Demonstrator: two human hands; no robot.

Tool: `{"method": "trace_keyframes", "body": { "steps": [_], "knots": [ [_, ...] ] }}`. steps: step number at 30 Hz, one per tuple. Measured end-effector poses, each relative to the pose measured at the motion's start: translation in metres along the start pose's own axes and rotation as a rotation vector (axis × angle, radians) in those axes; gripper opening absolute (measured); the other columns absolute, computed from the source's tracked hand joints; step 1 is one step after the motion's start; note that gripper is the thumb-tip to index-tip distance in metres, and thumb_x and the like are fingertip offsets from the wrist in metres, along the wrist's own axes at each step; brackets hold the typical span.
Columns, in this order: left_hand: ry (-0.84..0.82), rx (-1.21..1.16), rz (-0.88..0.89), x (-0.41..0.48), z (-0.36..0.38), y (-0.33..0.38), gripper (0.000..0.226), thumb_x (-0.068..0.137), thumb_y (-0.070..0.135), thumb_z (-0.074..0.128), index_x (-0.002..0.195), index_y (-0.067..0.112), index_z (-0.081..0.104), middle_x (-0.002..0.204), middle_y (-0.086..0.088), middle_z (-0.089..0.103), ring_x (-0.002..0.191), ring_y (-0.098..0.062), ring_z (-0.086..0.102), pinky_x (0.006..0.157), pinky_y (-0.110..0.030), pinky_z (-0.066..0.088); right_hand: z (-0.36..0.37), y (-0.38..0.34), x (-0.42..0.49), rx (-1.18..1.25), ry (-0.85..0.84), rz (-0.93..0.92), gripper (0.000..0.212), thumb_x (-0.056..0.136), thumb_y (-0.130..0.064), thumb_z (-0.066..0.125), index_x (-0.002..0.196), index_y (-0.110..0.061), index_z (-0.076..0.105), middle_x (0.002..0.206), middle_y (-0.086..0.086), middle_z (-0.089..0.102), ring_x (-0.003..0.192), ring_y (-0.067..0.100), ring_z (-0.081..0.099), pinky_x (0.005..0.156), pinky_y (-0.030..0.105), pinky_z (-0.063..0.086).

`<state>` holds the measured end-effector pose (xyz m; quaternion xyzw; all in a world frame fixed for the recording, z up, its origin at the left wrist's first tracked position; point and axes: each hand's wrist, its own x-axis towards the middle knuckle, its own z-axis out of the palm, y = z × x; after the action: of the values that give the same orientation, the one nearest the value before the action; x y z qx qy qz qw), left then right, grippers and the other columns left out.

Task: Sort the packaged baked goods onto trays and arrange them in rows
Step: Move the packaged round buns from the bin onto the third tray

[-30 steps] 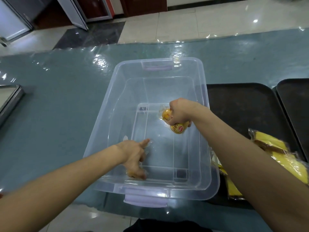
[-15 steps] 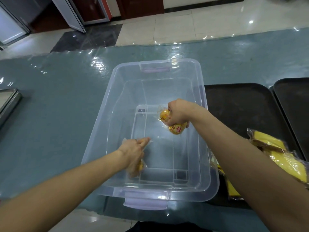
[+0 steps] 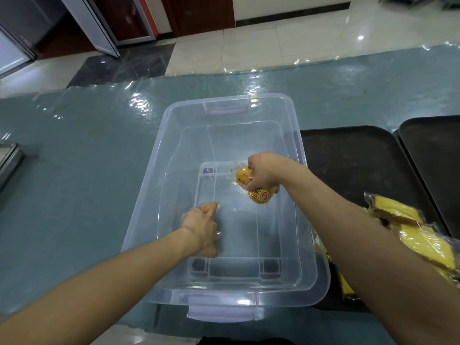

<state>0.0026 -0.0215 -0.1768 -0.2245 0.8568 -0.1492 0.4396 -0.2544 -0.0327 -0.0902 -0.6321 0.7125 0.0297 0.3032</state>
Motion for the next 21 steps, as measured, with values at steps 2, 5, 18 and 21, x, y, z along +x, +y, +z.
{"method": "trace_keyframes", "body": {
  "steps": [2,5,18,21],
  "knots": [
    [-0.076,0.034,-0.033,0.009,0.002,0.008,0.108,0.08,0.097,0.017,0.158,0.033,0.054,0.178,-0.027,0.009,0.163,-0.05,0.012,0.106,-0.057,0.048,-0.002,-0.001,-0.002,-0.001,0.011,0.005,0.064,0.087,-0.039,0.089,0.138,-0.017,0.058,0.118,0.007,0.062,0.086,0.025,0.067,0.062,0.039,0.068],
    [-0.093,0.047,-0.087,0.02,0.005,0.017,0.097,0.096,0.086,0.033,0.165,0.019,0.044,0.178,-0.031,-0.005,0.159,-0.058,0.022,0.104,-0.064,0.049,-0.003,-0.004,-0.004,-0.005,0.012,0.011,0.063,0.087,-0.04,0.088,0.137,-0.017,0.058,0.118,0.008,0.062,0.09,0.028,0.069,0.061,0.039,0.068],
    [0.259,-0.979,-0.309,-0.018,-0.054,-0.066,0.054,0.063,0.044,0.083,0.111,0.024,0.07,0.136,0.008,0.063,0.093,-0.022,0.075,0.081,-0.036,0.062,-0.026,-0.022,-0.031,0.229,0.344,-0.095,0.058,0.085,-0.04,0.085,0.136,-0.02,0.065,0.115,0.003,0.074,0.099,0.026,0.068,0.085,0.039,0.059],
    [0.46,-1.16,-0.404,-0.032,-0.065,-0.088,0.095,0.048,0.058,0.079,0.133,0.018,0.072,0.168,0.014,0.044,0.114,-0.012,0.073,0.085,-0.027,0.056,-0.048,-0.024,-0.055,0.332,0.484,-0.15,0.057,0.085,-0.04,0.087,0.135,-0.022,0.065,0.115,0.001,0.073,0.096,0.021,0.069,0.084,0.036,0.057]
  ]
}}
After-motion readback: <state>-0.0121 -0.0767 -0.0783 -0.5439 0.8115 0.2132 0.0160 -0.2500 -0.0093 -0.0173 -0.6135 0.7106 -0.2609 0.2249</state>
